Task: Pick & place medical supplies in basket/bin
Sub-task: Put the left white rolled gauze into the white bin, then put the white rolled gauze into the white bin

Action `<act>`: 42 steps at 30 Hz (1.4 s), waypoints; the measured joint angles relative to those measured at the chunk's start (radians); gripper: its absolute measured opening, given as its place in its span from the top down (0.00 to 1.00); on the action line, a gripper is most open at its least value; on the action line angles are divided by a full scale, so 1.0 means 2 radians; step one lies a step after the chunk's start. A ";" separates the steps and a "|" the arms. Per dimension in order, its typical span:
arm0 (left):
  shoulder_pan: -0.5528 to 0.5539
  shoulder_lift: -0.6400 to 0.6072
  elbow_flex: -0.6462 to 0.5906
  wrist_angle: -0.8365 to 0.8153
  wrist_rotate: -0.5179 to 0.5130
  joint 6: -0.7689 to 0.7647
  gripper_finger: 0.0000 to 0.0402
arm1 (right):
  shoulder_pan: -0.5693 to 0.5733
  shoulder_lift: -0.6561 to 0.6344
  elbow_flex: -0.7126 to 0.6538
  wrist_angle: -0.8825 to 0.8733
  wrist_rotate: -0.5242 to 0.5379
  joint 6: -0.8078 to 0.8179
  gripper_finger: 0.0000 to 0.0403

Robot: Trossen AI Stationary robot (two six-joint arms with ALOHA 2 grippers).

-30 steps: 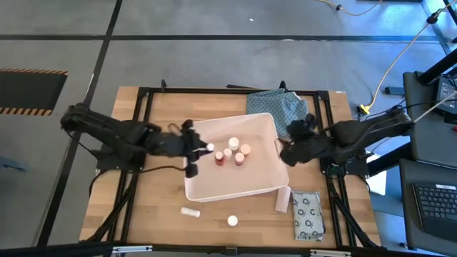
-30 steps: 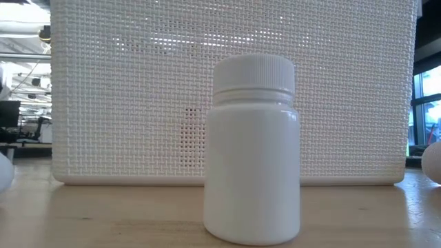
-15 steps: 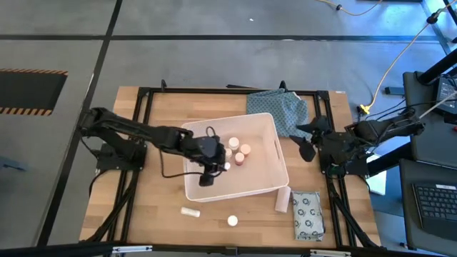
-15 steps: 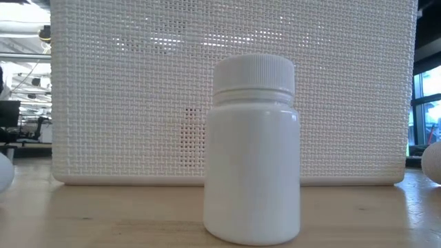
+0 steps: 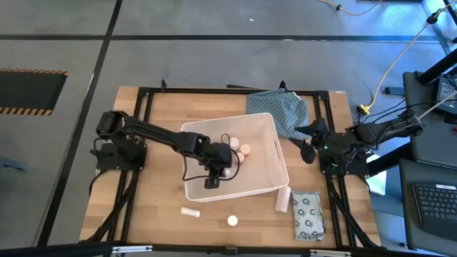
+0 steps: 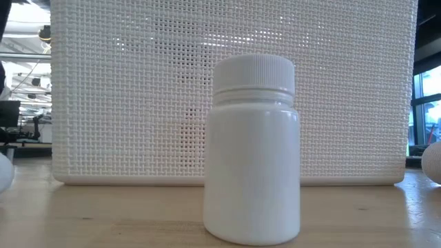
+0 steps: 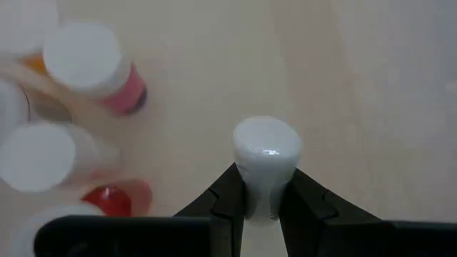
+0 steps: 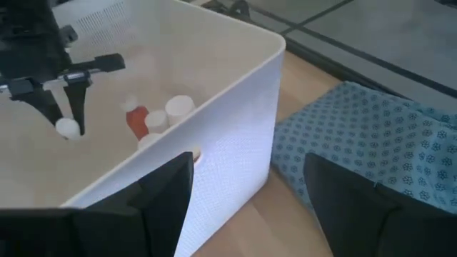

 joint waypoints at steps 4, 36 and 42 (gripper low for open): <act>0.005 0.020 0.000 -0.025 0.000 -0.014 0.85 | 0.000 0.010 0.000 -0.005 0.000 -0.024 0.34; 0.003 0.028 0.172 -0.272 -0.003 -0.013 0.52 | 0.000 0.019 0.000 -0.015 0.009 -0.009 0.34; -0.041 0.028 0.300 -0.414 -0.092 -0.040 0.52 | 0.000 0.019 0.000 -0.016 0.009 -0.009 0.34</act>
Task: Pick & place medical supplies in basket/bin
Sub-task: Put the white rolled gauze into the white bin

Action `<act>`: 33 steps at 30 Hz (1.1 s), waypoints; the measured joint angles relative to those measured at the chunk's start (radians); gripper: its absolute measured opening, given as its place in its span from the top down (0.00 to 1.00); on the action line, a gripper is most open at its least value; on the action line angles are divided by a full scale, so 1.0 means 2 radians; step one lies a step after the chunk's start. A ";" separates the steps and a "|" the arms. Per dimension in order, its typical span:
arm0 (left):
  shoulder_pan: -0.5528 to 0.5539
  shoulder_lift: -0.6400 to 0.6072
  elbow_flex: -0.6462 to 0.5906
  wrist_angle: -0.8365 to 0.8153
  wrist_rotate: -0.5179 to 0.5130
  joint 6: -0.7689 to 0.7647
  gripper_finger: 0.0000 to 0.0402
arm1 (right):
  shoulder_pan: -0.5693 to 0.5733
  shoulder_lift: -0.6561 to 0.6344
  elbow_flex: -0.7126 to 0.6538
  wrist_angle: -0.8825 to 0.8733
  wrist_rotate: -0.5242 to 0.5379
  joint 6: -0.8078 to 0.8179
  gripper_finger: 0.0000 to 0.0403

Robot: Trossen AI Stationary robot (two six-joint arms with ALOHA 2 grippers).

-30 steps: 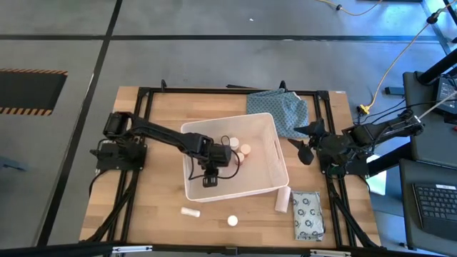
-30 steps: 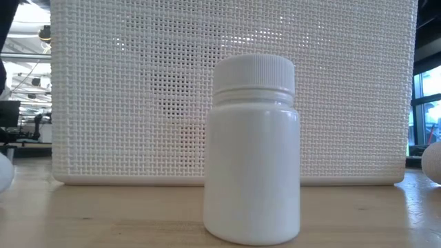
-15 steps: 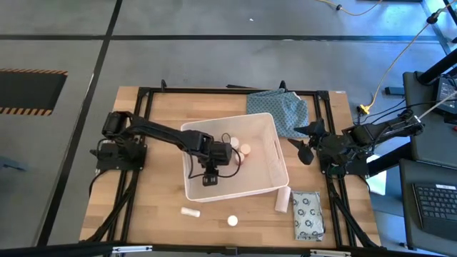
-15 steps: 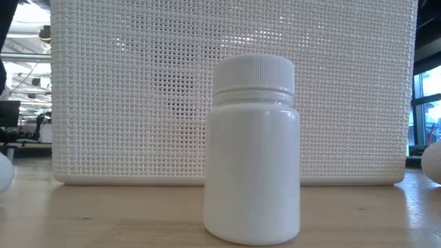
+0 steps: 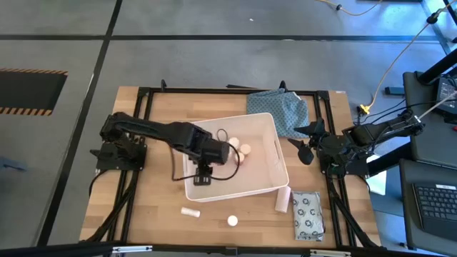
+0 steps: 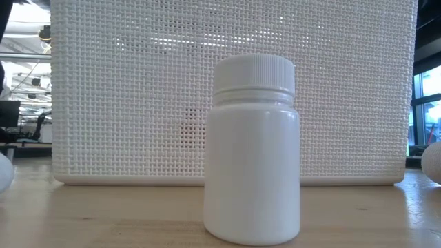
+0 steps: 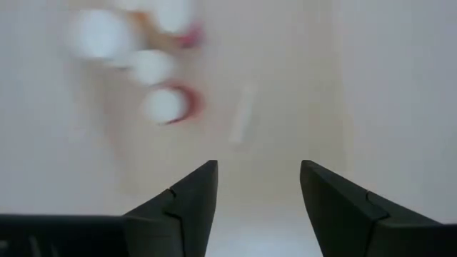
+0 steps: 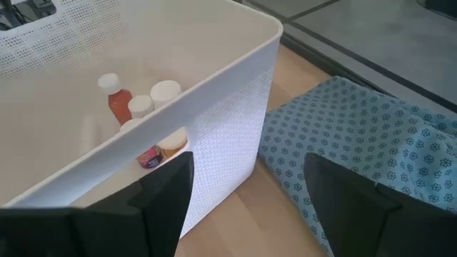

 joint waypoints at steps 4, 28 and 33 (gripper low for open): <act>-0.041 -0.017 0.062 -0.067 -0.106 -0.032 0.53 | 0.000 0.000 0.000 0.000 0.000 0.003 0.34; -0.265 -0.090 -0.143 -0.090 -0.181 -0.448 0.54 | 0.000 0.000 0.000 -0.025 -0.018 0.073 0.34; -0.316 -0.090 -0.193 -0.013 -0.177 -0.470 0.55 | 0.000 0.000 0.000 -0.025 -0.018 0.100 0.34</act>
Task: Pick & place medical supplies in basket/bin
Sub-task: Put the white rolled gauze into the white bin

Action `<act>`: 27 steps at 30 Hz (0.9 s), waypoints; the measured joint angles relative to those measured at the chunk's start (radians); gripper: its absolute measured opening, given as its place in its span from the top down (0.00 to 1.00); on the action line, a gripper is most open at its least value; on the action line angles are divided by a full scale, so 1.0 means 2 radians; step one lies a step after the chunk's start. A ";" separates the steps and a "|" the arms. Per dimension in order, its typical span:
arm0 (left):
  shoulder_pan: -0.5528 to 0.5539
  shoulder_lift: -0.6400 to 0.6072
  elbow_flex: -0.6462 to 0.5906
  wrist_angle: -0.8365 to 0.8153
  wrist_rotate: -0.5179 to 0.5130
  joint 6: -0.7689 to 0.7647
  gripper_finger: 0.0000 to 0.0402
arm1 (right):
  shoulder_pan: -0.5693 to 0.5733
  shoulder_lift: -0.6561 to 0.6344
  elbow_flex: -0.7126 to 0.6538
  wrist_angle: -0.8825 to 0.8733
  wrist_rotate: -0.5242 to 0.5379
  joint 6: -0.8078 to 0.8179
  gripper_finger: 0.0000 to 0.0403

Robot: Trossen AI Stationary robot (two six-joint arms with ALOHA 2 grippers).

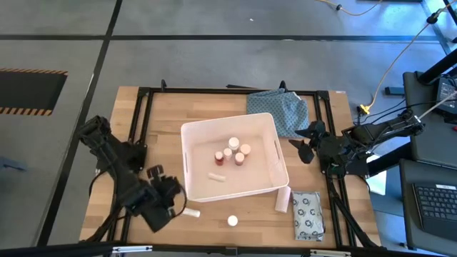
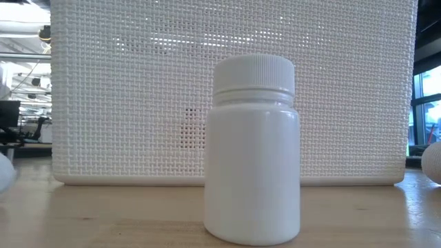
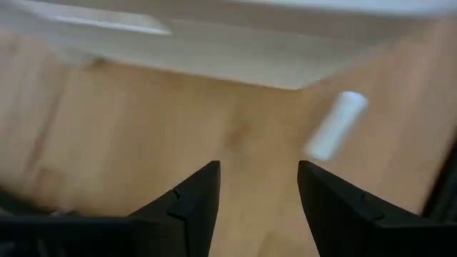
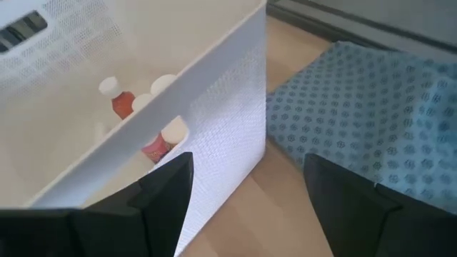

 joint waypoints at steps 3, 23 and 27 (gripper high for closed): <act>-0.032 0.000 -0.029 0.073 -0.017 0.009 0.55 | 0.000 0.000 0.000 0.000 0.000 0.023 0.34; -0.104 0.000 -0.242 0.459 -0.163 0.127 0.49 | 0.000 0.000 0.000 0.000 -0.001 0.070 0.34; -0.096 0.004 -0.267 0.482 -0.161 0.131 0.48 | 0.000 0.000 0.000 0.000 -0.001 0.070 0.34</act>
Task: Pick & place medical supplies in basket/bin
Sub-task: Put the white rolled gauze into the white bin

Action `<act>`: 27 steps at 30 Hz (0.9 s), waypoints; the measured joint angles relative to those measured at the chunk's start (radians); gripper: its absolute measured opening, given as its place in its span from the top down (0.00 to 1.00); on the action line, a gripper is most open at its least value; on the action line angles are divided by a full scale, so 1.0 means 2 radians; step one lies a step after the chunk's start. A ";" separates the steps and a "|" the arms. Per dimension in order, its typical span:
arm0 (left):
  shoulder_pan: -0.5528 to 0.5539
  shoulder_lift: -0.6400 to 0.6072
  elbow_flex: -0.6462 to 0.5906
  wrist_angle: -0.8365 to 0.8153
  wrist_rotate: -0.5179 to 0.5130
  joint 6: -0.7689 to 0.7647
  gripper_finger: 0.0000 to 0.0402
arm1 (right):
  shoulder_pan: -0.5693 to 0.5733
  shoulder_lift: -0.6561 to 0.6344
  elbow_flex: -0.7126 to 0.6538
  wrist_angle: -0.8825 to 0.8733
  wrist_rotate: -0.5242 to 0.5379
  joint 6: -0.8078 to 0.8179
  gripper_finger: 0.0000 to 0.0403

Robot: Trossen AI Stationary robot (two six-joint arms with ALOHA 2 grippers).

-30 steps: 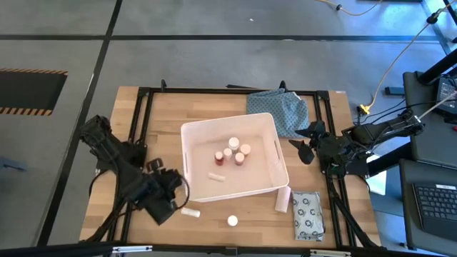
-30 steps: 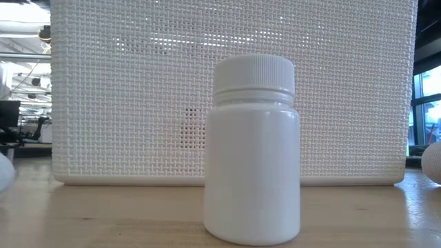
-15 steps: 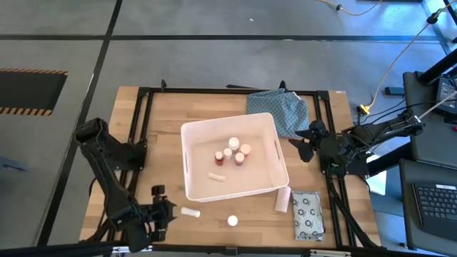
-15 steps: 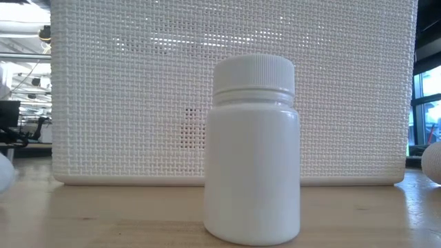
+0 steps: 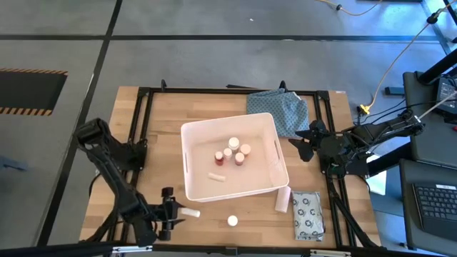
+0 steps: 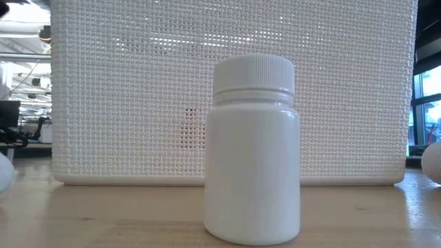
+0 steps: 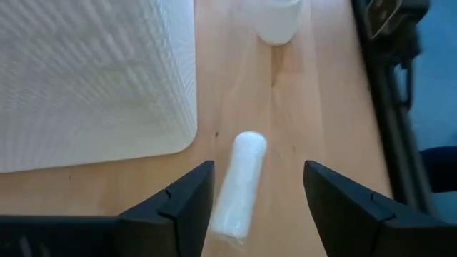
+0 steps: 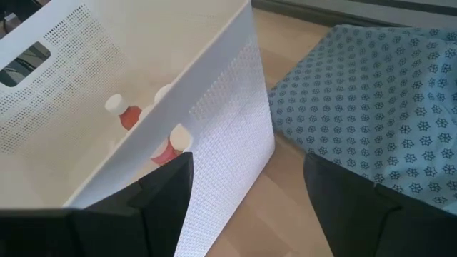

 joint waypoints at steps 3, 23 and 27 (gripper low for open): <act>0.004 0.016 -0.015 0.017 0.013 0.004 0.48 | 0.000 0.000 0.000 0.000 0.000 0.000 0.34; 0.048 0.093 -0.021 0.061 0.104 0.030 0.64 | 0.000 0.000 0.000 -0.001 0.000 -0.006 0.34; 0.050 0.086 -0.022 0.053 0.096 0.040 0.78 | 0.000 0.008 0.000 -0.001 0.000 -0.018 0.34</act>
